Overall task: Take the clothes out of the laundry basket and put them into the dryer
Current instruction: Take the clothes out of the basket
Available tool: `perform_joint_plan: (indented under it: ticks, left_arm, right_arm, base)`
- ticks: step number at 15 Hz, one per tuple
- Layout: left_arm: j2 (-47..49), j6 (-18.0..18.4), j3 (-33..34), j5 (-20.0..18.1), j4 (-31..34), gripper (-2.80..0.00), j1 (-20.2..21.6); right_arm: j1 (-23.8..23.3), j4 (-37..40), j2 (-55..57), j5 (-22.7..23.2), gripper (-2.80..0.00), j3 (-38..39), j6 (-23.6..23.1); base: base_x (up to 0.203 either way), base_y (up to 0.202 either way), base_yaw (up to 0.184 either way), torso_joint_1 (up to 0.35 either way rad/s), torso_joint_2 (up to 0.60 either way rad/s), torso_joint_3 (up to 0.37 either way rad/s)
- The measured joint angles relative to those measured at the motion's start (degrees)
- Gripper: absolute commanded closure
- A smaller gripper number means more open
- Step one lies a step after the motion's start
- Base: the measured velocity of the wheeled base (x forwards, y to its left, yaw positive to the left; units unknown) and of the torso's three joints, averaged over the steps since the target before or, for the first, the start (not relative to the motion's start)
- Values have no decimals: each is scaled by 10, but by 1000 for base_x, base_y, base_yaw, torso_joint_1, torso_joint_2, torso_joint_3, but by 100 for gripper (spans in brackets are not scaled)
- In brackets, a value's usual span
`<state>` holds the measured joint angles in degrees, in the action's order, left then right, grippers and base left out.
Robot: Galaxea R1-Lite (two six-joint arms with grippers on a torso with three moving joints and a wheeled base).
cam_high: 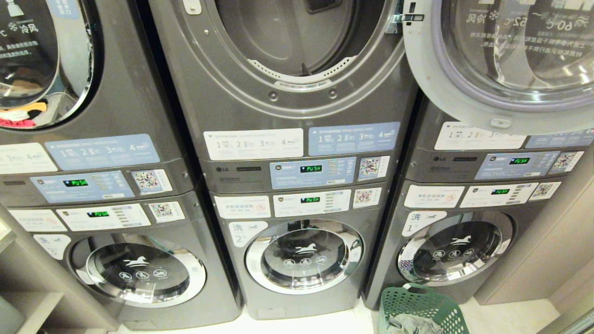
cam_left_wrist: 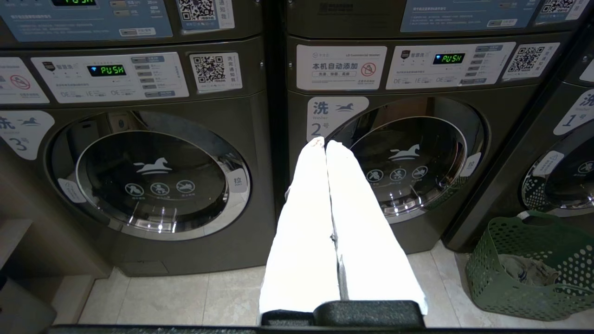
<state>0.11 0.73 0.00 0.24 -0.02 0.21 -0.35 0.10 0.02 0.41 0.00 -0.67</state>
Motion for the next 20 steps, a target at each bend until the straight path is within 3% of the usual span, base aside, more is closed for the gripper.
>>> perform_joint_plan:
  ticks: [20]
  left_arm:
    - [0,0,0,0,0,0,1]
  right_arm:
    - [0,0,0,0,-280,0,0]
  base:
    - [0,0,0,0,0,0]
